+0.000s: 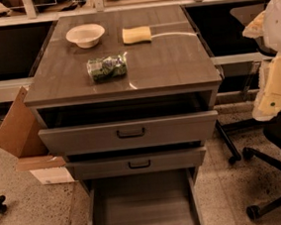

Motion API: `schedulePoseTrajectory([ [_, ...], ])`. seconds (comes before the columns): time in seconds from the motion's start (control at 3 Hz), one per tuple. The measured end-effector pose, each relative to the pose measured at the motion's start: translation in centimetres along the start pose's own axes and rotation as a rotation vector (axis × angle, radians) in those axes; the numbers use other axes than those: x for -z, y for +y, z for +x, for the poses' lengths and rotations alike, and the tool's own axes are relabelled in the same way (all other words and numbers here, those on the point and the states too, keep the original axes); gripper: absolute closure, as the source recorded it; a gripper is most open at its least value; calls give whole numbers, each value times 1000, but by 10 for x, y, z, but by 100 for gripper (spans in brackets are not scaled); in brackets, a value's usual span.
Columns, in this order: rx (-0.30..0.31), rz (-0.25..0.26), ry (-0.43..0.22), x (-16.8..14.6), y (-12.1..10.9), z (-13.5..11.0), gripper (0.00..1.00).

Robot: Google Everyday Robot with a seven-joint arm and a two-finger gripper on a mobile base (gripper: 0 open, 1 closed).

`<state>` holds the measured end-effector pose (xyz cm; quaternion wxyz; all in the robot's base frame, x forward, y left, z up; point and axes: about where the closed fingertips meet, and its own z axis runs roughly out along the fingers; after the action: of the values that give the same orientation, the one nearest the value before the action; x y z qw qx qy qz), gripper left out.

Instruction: Place green can into bottom drawer

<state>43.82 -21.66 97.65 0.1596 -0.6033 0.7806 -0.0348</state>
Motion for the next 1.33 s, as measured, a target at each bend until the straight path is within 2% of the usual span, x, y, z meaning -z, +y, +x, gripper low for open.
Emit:
schedulePoseTrajectory([
  [0.33,0,0,0,0,0,0,0],
  [0.67,53,-2,-52,-7,-10,-21,0],
  [1.0,116,-29,-127,-23,-20,-54,0],
  [1.33,116,-29,-128,-23,-20,-54,0],
])
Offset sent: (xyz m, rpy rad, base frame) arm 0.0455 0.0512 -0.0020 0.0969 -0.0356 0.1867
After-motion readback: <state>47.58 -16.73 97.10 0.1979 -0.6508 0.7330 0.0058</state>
